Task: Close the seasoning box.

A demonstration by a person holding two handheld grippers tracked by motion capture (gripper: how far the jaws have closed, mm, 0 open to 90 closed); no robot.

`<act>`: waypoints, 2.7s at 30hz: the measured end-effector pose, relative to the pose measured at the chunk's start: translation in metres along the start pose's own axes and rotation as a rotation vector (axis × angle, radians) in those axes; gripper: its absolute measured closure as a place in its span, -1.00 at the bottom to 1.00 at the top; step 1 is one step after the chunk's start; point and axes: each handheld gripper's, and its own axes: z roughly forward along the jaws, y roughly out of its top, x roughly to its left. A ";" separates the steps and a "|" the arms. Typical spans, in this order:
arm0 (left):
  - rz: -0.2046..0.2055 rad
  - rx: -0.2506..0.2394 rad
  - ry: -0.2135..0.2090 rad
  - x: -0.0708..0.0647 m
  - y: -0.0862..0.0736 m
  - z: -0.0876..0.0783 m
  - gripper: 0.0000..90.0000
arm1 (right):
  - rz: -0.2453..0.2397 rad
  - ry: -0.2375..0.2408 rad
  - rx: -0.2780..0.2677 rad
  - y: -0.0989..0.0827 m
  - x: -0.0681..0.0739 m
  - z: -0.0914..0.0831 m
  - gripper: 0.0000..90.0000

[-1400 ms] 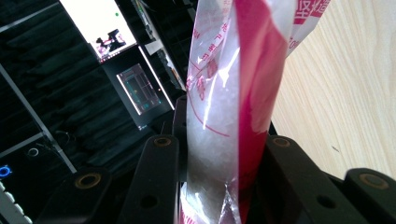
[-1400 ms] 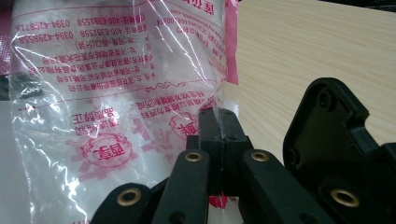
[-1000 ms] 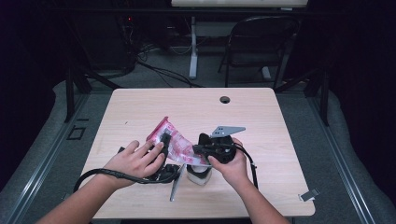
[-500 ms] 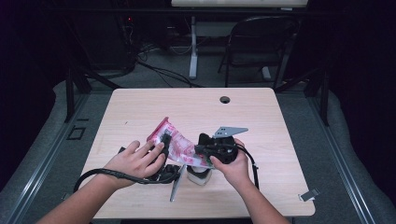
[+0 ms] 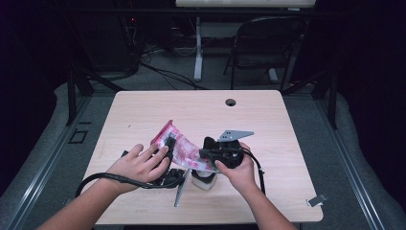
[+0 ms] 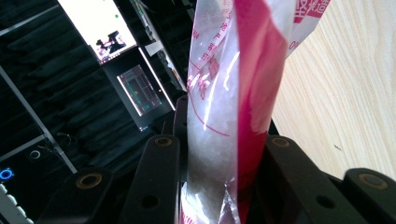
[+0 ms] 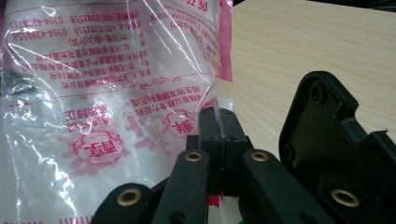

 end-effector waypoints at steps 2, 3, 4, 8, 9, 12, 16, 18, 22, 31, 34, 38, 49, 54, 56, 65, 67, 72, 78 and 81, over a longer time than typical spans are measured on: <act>0.009 0.006 0.003 0.000 0.000 0.000 0.68 | 0.000 0.000 0.001 0.000 0.000 0.000 1.00; 0.010 0.007 0.002 0.000 0.001 0.000 0.68 | 0.000 0.000 0.003 0.000 0.000 0.000 1.00; 0.011 0.006 0.001 0.001 0.001 0.000 0.68 | 0.001 0.001 0.002 0.000 0.000 0.000 1.00; 0.010 0.004 0.006 0.001 0.001 0.000 0.68 | 0.003 0.002 0.006 0.000 -0.001 0.000 1.00; 0.011 0.004 0.007 0.001 0.001 0.000 0.68 | 0.000 0.003 0.010 0.000 -0.001 0.000 1.00; 0.018 0.007 0.007 0.002 0.001 -0.001 0.68 | 0.002 0.004 0.008 -0.001 -0.001 0.000 1.00; 0.016 0.005 0.011 0.002 0.002 -0.001 0.68 | 0.003 0.002 0.003 -0.001 0.000 -0.001 1.00; 0.007 -0.003 0.007 0.002 0.002 0.000 0.68 | 0.000 -0.001 0.004 -0.001 -0.001 -0.001 1.00; 0.009 -0.003 0.017 0.002 0.003 0.000 0.68 | 0.001 -0.002 0.002 -0.001 0.000 -0.001 1.00; 0.016 -0.002 0.018 0.004 0.003 0.000 0.68 | 0.004 -0.002 0.002 -0.002 -0.001 -0.001 1.00; 0.011 0.001 0.016 0.004 0.003 0.000 0.68 | 0.005 -0.003 0.000 -0.002 0.000 -0.001 1.00; 0.016 0.000 0.018 0.004 0.003 0.000 0.68 | 0.007 -0.004 0.001 -0.002 0.000 -0.001 1.00; 0.019 -0.002 0.017 0.004 0.003 0.000 0.68 | -0.001 -0.006 0.001 -0.002 0.000 0.000 1.00; 0.025 0.000 0.002 0.004 0.004 0.001 0.68 | -0.002 -0.004 0.006 -0.002 0.000 0.000 1.00; 0.018 0.000 0.004 0.004 0.004 0.000 0.68 | 0.001 -0.003 0.004 -0.003 0.000 0.000 1.00; 0.010 0.001 0.006 0.003 0.004 0.000 0.68 | -0.001 -0.003 0.008 -0.003 0.000 0.000 1.00; 0.004 -0.008 0.012 0.002 0.004 0.000 0.68 | -0.002 -0.003 0.010 -0.003 0.000 0.001 1.00; 0.010 -0.004 0.010 0.002 0.004 0.001 0.68 | 0.005 -0.004 0.006 -0.005 0.000 0.001 1.00; 0.037 -0.001 0.016 0.004 0.005 0.001 0.68 | 0.006 -0.003 0.005 -0.005 -0.001 0.001 1.00; 0.035 -0.004 0.008 0.004 0.005 0.001 0.68 | 0.005 -0.004 0.004 -0.005 0.000 0.001 1.00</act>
